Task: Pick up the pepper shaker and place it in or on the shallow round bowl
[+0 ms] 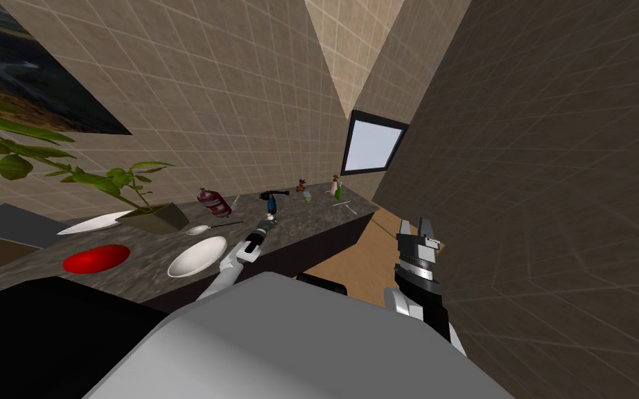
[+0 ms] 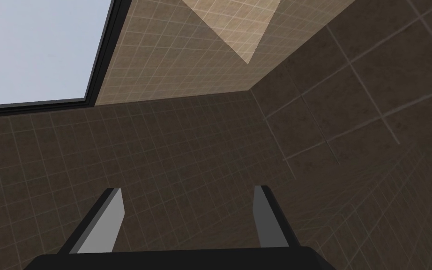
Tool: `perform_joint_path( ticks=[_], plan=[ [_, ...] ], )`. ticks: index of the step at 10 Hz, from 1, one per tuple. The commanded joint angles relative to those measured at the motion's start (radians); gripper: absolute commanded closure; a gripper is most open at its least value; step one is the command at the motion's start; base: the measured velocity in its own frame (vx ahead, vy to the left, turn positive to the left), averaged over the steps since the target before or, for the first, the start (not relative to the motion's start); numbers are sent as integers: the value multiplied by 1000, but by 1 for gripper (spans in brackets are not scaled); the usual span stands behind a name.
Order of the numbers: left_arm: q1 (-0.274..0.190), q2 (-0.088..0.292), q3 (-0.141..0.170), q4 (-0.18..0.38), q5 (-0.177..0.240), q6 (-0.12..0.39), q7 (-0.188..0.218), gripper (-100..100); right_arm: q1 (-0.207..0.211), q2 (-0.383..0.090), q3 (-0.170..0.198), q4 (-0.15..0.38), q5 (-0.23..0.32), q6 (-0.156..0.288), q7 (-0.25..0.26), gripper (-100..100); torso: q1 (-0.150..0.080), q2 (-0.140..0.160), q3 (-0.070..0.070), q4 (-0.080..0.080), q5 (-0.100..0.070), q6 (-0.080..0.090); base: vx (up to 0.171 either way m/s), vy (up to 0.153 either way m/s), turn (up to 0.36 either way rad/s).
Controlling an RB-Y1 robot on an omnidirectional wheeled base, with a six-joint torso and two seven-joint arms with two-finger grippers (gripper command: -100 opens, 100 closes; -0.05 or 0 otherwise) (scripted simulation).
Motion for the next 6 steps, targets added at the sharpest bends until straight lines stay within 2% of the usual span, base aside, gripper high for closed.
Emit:
perform_joint_path(
  ticks=[1, 4, 5, 6],
  plan=[
    [0, 0, 0, 0, 0, 0, 0, 100, 0, 0, 0, 0, 0, 0, 0, 0, 0, 0, 0, 0, 0, 0, 0, 0, 0],
    [0, 0, 0, 0, 0, 0, 0, 100, 0, 0, 0, 0, 0, 0, 0, 0, 0, 1, 0, 0, 0, 0, 0, 0, 0],
    [0, 0, 0, 0, 0, 0, 0, 0, 0, 0, 0, 0, 0, 0, 0, 0, 0, 1, 0, 0, 0, 0, 0, 0, 0],
    [0, 0, 0, 0, 0, 0, 0, 100, 0, 0, 0, 0, 0, 0, 0, 0, 0, 1, 0, 0, 0, 0, 0, 0, 0]
  ],
)
